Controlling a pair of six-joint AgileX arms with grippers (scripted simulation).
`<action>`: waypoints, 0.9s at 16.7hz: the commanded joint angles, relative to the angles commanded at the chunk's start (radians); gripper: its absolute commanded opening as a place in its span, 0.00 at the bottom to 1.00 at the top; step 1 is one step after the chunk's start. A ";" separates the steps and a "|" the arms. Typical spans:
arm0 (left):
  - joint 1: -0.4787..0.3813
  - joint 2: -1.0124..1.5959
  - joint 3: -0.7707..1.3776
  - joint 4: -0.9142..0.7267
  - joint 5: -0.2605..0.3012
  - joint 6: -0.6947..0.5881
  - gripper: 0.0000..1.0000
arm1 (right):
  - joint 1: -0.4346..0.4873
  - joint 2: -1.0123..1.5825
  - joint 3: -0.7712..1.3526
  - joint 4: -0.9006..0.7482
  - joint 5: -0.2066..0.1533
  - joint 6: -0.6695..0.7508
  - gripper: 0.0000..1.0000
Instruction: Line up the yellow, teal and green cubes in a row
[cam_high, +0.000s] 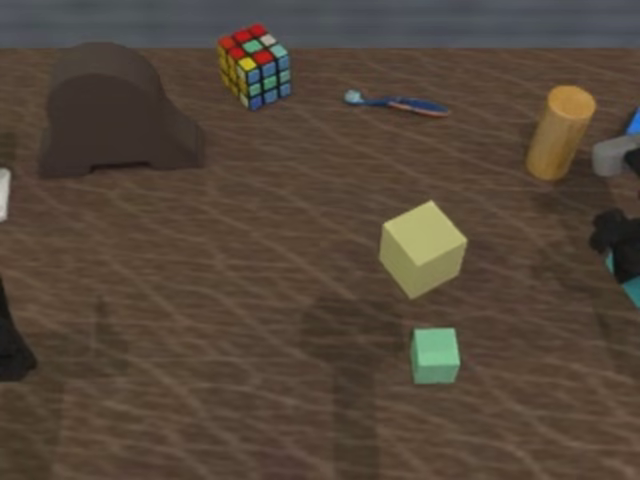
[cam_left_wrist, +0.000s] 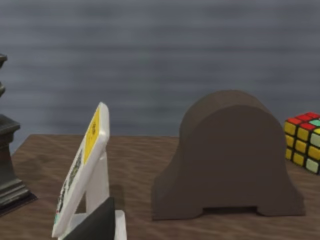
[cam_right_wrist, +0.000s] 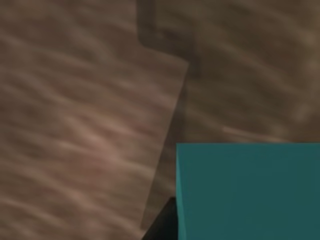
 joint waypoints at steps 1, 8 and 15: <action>0.000 0.000 0.000 0.000 0.000 0.000 1.00 | 0.000 0.000 0.000 0.000 0.000 0.000 0.00; 0.000 0.000 0.000 0.000 0.000 0.000 1.00 | 0.083 0.041 0.054 -0.025 0.002 0.109 0.00; 0.000 0.000 0.000 0.000 0.000 0.000 1.00 | 0.414 0.149 0.229 -0.118 0.010 0.630 0.00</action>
